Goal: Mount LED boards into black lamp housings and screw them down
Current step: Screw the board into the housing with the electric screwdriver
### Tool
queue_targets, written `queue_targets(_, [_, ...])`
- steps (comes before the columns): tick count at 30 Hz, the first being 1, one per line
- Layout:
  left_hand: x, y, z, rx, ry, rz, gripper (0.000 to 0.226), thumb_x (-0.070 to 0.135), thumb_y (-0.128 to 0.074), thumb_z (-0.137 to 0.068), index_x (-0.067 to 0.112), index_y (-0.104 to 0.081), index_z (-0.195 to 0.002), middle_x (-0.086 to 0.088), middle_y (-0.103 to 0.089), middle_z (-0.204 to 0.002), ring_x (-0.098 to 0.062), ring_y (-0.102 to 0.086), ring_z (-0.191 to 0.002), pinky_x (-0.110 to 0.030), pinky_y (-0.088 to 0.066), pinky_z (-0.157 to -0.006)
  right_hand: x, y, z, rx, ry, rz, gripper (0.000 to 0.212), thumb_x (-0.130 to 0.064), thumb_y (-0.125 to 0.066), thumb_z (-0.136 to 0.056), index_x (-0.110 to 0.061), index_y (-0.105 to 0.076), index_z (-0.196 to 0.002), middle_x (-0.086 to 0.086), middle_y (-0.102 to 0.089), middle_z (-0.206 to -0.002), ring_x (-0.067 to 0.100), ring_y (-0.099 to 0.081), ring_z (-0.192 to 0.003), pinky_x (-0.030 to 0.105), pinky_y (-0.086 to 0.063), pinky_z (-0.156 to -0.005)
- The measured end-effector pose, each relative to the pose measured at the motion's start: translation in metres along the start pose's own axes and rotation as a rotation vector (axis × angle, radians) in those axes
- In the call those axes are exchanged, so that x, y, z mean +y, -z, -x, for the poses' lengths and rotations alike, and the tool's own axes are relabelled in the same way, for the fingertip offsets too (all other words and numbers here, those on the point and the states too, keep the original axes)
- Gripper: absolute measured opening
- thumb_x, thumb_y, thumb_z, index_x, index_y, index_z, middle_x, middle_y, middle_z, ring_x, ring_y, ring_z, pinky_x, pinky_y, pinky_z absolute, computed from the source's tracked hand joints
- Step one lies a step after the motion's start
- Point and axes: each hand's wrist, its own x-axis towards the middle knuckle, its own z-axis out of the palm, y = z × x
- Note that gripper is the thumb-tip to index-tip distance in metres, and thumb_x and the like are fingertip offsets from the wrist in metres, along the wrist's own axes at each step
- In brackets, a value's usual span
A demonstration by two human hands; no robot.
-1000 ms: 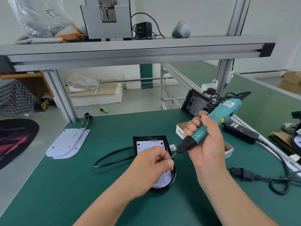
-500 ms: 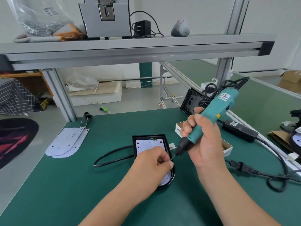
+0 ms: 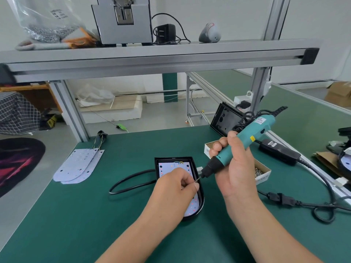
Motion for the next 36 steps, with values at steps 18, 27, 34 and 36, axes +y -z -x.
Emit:
queue_targets(18, [0.011, 0.023, -0.002, -0.109, 0.030, 0.171, 0.022, 0.048, -0.073, -0.075, 0.029, -0.071, -0.086, 0.018, -0.063, -0.068, -0.005, -0.051, -0.057, -0.016, -0.042, -0.054, 0.000, 0.005, -0.004, 0.074, -0.062, -0.069, 0.016, -0.016, -0.065, -0.102, -0.014, -0.049, -0.106, 0.001, -0.054, -0.078, 0.014, -0.055, -0.064, 0.026, -0.050, -0.062])
queue_targets(27, [-0.028, 0.065, -0.039, 0.167, 0.192, 0.005, 0.057, 0.063, -0.055, -0.082, 0.012, -0.030, -0.075, -0.002, -0.031, -0.073, -0.020, -0.025, -0.067, -0.038, -0.024, -0.065, 0.004, 0.004, 0.001, 0.012, -0.062, -0.004, 0.006, -0.013, -0.060, -0.103, -0.015, -0.055, -0.101, 0.001, -0.052, -0.076, 0.015, -0.054, -0.064, 0.025, -0.049, -0.060])
queue_targets(34, [-0.039, 0.061, -0.036, -0.040, 0.247, -0.338, 0.075, 0.091, -0.053, -0.074, 0.023, -0.022, -0.069, 0.010, -0.020, -0.053, -0.014, -0.021, -0.046, -0.035, -0.019, -0.057, 0.016, 0.002, 0.007, -0.069, -0.035, 0.095, 0.010, -0.009, -0.057, -0.098, -0.014, -0.053, -0.106, 0.003, -0.048, -0.075, 0.018, -0.050, -0.061, 0.028, -0.046, -0.057])
queue_targets(36, [-0.041, 0.057, -0.035, -0.082, 0.226, -0.364, 0.070, 0.082, -0.058, -0.077, 0.023, -0.022, -0.068, 0.010, -0.019, -0.052, -0.014, -0.019, -0.045, -0.034, -0.018, -0.055, 0.020, 0.001, 0.009, -0.079, -0.039, 0.114, 0.014, -0.008, -0.057, -0.096, -0.015, -0.053, -0.108, 0.004, -0.047, -0.075, 0.019, -0.049, -0.060, 0.029, -0.046, -0.056])
